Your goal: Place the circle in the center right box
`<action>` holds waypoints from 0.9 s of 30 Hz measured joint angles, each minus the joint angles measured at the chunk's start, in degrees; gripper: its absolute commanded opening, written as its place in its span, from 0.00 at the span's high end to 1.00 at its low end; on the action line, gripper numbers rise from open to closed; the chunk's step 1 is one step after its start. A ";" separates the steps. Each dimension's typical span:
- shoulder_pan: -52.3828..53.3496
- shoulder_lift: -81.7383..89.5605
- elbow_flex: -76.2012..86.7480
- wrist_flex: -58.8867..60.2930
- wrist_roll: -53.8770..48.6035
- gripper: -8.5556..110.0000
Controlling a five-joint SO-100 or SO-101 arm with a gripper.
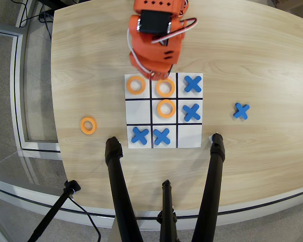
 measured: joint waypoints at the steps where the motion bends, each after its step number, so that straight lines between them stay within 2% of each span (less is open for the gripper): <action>1: -0.53 1.41 0.79 0.44 0.00 0.93; 7: 0.00 -0.26 -3.34 0.44 0.00 0.93; 18: 16.26 -29.88 -29.62 -10.11 -0.18 0.93; 21: 20.13 -39.29 -39.20 -10.02 -0.70 0.87; 24: 22.94 -47.72 -49.31 -8.44 -1.85 0.74; 27: 25.05 -55.11 -58.27 -7.65 -2.46 0.68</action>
